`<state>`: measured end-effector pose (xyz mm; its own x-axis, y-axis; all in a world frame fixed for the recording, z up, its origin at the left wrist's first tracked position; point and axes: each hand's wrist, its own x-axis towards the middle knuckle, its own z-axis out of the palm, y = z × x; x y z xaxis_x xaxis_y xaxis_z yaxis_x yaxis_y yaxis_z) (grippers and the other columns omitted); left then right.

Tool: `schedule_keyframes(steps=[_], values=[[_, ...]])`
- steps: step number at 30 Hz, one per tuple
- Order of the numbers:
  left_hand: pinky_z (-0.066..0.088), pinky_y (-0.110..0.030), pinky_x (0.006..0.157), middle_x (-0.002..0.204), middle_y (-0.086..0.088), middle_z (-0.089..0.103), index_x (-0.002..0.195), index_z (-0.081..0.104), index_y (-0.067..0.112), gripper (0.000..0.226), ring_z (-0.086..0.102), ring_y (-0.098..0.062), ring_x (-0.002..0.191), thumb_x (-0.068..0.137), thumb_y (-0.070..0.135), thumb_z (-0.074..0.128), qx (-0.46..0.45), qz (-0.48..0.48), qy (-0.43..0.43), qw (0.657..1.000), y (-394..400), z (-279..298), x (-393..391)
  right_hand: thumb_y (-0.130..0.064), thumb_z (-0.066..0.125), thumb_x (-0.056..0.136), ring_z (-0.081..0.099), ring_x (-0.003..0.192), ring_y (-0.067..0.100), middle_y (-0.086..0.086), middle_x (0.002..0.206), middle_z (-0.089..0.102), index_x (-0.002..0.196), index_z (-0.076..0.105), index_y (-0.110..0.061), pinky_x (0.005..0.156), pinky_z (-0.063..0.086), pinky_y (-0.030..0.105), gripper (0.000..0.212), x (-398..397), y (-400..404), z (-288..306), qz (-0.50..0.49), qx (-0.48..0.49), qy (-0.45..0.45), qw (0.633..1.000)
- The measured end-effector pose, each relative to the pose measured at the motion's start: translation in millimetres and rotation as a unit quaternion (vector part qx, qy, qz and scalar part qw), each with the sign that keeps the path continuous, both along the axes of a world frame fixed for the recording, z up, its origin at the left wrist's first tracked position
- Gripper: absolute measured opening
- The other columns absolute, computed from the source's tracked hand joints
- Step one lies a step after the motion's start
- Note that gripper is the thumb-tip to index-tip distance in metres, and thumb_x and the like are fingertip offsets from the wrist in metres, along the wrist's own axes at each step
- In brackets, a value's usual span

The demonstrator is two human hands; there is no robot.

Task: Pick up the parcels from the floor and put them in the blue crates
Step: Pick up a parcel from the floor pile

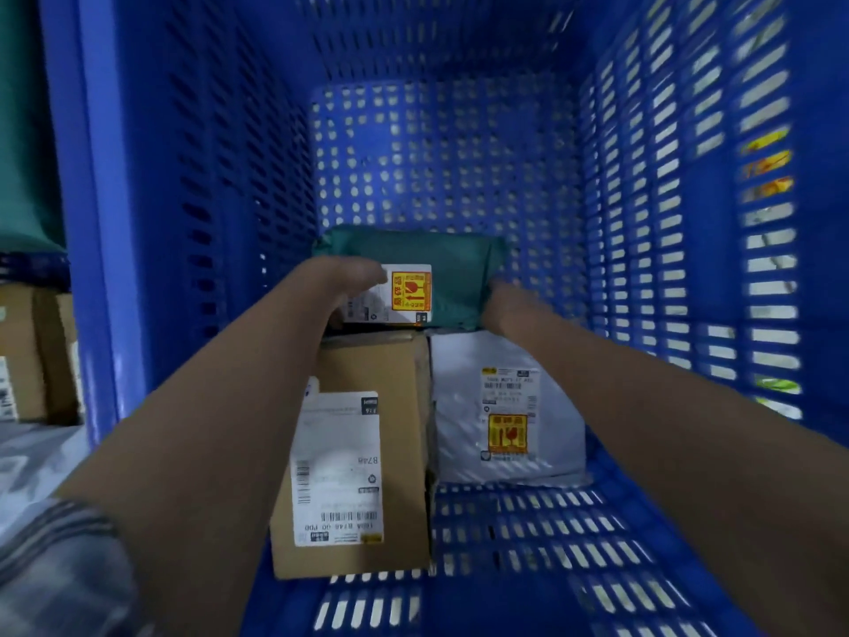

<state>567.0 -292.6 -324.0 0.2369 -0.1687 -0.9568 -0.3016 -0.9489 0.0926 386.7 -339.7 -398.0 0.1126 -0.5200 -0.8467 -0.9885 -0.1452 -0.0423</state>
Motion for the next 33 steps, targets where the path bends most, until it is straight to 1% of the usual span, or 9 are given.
schedule_keyframes(steps=[4, 7, 10, 14, 16, 18, 22, 27, 33], values=[[0.034, -0.036, 0.1, 0.148, -0.021, 0.033, 0.142, 0.033, -0.001, 0.044, 0.04, -0.03, 0.128, 0.103, 0.017, 0.033, -0.004, 0.043, -0.092, 0.995, 10, 21, -11, -0.029, 0.047, 0.092, 0.037, 0.13, 0.034, 0.017, 0.144, 0.037, 0.142, 0.032, -0.012, 0.105, 0.034, 0.046, 0.055, -9, -2, 28, 0.047, 0.038, 0.025, 0.998], [0.04, -0.037, 0.085, 0.125, -0.027, 0.053, 0.121, 0.054, -0.006, 0.032, 0.052, -0.038, 0.112, 0.098, 0.008, 0.036, -0.076, 0.03, -0.182, 0.98, 6, 47, -22, -0.025, 0.036, 0.097, 0.049, 0.071, 0.022, 0.011, 0.083, 0.052, 0.104, 0.049, -0.009, 0.07, 0.043, 0.035, 0.021, -30, 4, 72, -0.096, 0.035, -0.104, 0.989], [0.036, -0.035, 0.065, 0.08, -0.024, 0.051, 0.08, 0.053, 0.0, 0.023, 0.048, -0.035, 0.083, 0.095, 0.009, 0.038, -0.139, 0.05, -0.171, 0.974, 8, 83, -46, -0.016, 0.035, 0.097, 0.044, 0.061, 0.022, 0.011, 0.071, 0.045, 0.079, 0.045, -0.006, 0.062, 0.038, 0.036, 0.022, -60, 25, 131, -0.244, 0.016, -0.203, 0.948], [0.04, -0.036, 0.075, 0.104, -0.028, 0.061, 0.109, 0.056, -0.004, 0.027, 0.056, -0.036, 0.083, 0.097, 0.013, 0.039, -0.176, 0.08, -0.188, 0.963, 2, 130, -112, -0.012, 0.041, 0.096, 0.055, 0.068, 0.029, 0.014, 0.076, 0.057, 0.091, 0.056, -0.013, 0.066, 0.047, 0.042, 0.016, -105, 57, 202, -0.342, -0.051, -0.317, 0.883], [0.031, -0.032, 0.068, 0.08, -0.017, 0.055, 0.109, 0.053, -0.003, 0.025, 0.05, -0.03, 0.068, 0.099, 0.013, 0.037, -0.208, 0.076, -0.182, 0.958, 1, 154, -149, -0.013, 0.042, 0.097, 0.044, 0.052, 0.013, -0.001, 0.063, 0.05, 0.091, 0.056, -0.013, 0.052, 0.037, 0.03, 0.015, -131, 68, 237, -0.348, -0.094, -0.315, 0.878], [0.036, -0.036, 0.069, 0.083, -0.017, 0.053, 0.111, 0.052, -0.002, 0.025, 0.053, -0.036, 0.078, 0.099, 0.013, 0.037, -0.262, 0.037, -0.165, 0.95, 6, 170, -185, -0.015, 0.042, 0.095, 0.04, 0.05, 0.006, -0.004, 0.066, 0.05, 0.092, 0.058, -0.009, 0.049, 0.029, 0.02, 0.017, -159, 79, 269, -0.354, -0.154, -0.305, 0.871], [0.043, -0.047, 0.074, 0.103, -0.021, 0.056, 0.106, 0.052, 0.003, 0.017, 0.054, -0.038, 0.085, 0.098, 0.012, 0.04, -0.372, -0.095, -0.14, 0.913, 24, 201, -255, -0.013, 0.044, 0.092, 0.058, 0.075, 0.027, 0.014, 0.084, 0.064, 0.085, 0.056, -0.009, 0.066, 0.042, 0.033, 0.015, -228, 118, 300, -0.481, -0.174, -0.217, 0.832], [0.036, -0.038, 0.065, 0.093, -0.022, 0.053, 0.097, 0.053, -0.003, 0.013, 0.05, -0.033, 0.076, 0.096, 0.006, 0.044, -0.42, -0.234, -0.102, 0.871, 32, 215, -334, -0.012, 0.037, 0.094, 0.047, 0.055, 0.02, 0.008, 0.069, 0.051, 0.08, 0.043, -0.011, 0.054, 0.041, 0.029, 0.016, -322, 165, 301, -0.802, -0.082, -0.166, 0.568], [0.044, -0.046, 0.074, 0.108, -0.023, 0.054, 0.106, 0.053, -0.005, 0.019, 0.055, -0.041, 0.093, 0.094, 0.008, 0.047, -0.372, -0.413, -0.084, 0.827, 66, 195, -420, -0.013, 0.038, 0.095, 0.048, 0.061, 0.02, 0.011, 0.082, 0.052, 0.083, 0.045, -0.009, 0.053, 0.044, 0.02, 0.014, -426, 268, 274, -0.802, -0.025, -0.084, 0.591]])
